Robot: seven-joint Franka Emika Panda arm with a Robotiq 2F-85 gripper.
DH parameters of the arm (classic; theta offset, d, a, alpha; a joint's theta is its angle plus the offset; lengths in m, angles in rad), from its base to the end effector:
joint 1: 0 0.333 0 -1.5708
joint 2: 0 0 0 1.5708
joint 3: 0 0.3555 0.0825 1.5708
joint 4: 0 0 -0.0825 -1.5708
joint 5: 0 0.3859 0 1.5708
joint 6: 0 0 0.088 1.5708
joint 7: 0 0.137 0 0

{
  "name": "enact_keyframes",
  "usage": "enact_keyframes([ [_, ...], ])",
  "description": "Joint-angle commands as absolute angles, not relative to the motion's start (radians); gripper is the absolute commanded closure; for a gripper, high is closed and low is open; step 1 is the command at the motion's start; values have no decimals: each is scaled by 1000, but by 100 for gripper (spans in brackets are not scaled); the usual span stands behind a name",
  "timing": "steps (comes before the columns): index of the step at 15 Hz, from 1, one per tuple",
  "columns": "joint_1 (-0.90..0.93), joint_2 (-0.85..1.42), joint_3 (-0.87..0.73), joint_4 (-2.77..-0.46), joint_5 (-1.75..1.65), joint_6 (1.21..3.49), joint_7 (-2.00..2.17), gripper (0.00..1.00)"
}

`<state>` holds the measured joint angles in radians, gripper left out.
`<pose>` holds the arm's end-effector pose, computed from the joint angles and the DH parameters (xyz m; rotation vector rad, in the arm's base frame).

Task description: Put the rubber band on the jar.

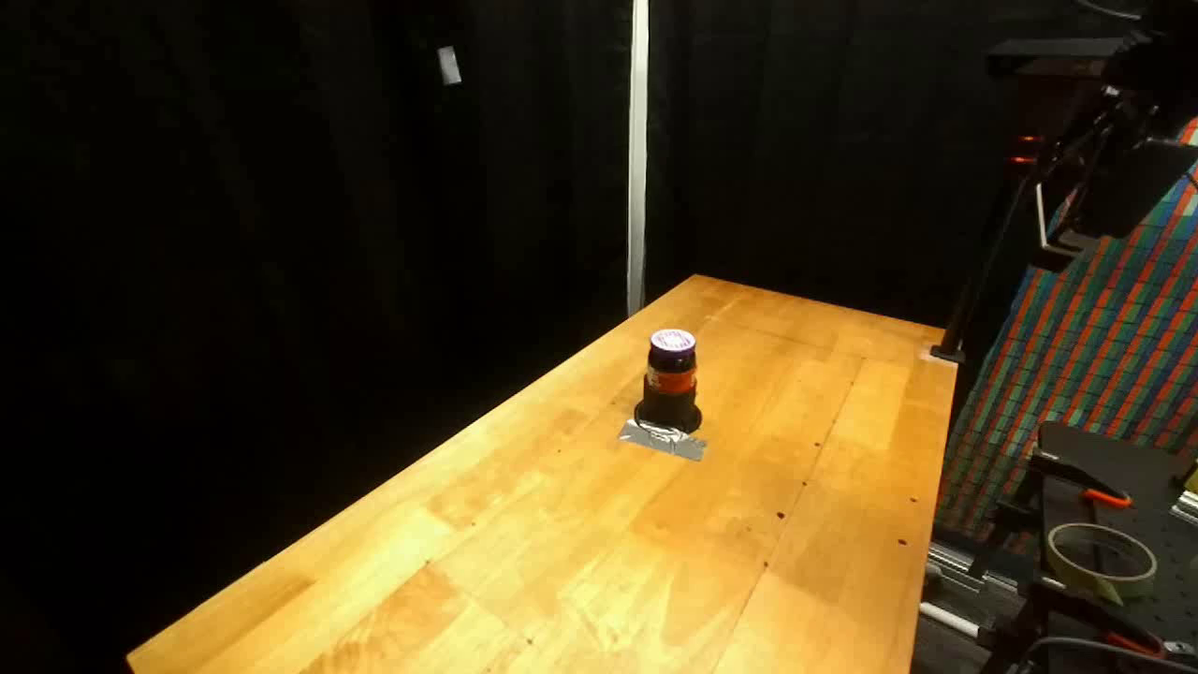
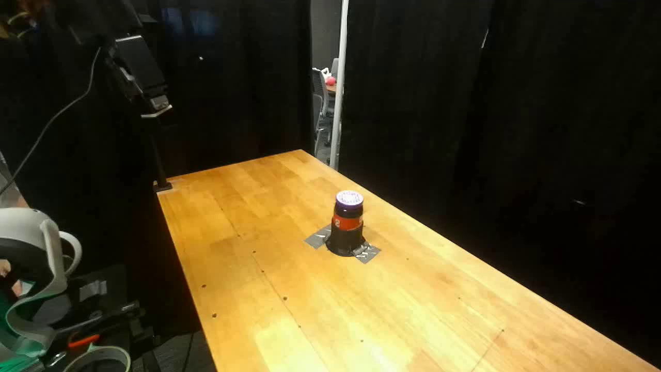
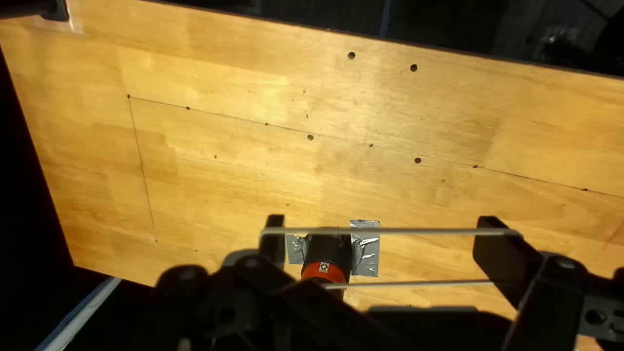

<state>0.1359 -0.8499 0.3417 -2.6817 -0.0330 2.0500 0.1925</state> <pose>0.2688 0.1417 0.4820 2.8799 0.3045 0.3762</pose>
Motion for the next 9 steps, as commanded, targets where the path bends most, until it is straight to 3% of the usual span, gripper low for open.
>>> enact_keyframes([
  [1, 153, -845, 327, -2677, -48, 2047, 205, 0],
  [9, 153, -823, 321, -2658, -41, 2067, 198, 0],
])
